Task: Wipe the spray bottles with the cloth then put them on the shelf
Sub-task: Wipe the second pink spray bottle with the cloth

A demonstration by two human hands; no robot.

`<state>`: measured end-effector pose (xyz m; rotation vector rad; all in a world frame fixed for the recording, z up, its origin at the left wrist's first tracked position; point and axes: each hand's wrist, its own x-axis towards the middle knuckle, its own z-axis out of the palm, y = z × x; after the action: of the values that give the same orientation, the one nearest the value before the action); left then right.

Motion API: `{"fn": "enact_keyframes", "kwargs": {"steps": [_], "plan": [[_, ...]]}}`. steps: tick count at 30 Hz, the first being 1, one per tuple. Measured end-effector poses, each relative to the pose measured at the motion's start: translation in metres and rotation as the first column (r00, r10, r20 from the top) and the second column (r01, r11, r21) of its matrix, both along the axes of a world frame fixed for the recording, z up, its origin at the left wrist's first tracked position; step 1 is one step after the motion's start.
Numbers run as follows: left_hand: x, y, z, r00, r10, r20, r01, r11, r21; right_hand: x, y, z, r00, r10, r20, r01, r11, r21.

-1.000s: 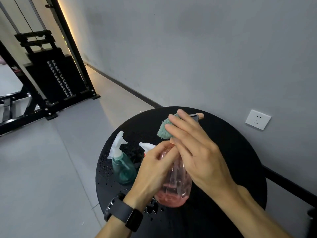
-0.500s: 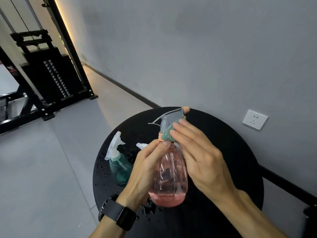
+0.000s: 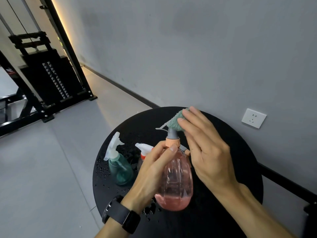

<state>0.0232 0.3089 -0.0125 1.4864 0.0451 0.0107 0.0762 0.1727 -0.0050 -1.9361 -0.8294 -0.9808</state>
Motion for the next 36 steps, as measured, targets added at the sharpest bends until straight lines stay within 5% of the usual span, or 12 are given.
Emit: {"fn": "enact_keyframes", "kwargs": {"steps": [10,15,23,30,36], "plan": [[0.008,0.01,0.003,0.991,0.128,0.028,-0.125,0.989,-0.079,-0.001,-0.001,-0.022,0.996,0.028,-0.085,-0.035,0.996,-0.077],[0.009,0.01,0.005,0.989,0.135,0.061,-0.136,0.991,0.014,-0.001,-0.012,-0.026,0.986,0.011,-0.165,-0.019,0.999,-0.047],[-0.002,-0.001,0.006,0.979,0.051,0.197,-0.109,0.948,0.3,0.0,-0.024,0.018,0.973,-0.122,-0.195,0.163,0.964,0.211],[-0.003,-0.008,-0.004,0.964,0.11,0.243,-0.213,0.866,0.453,-0.023,-0.004,0.039,0.978,0.087,-0.188,-0.127,0.968,-0.216],[-0.004,-0.007,-0.011,0.952,0.126,0.28,-0.265,0.801,0.537,-0.023,-0.002,0.031,0.953,0.126,-0.276,-0.217,0.92,-0.325]]}}
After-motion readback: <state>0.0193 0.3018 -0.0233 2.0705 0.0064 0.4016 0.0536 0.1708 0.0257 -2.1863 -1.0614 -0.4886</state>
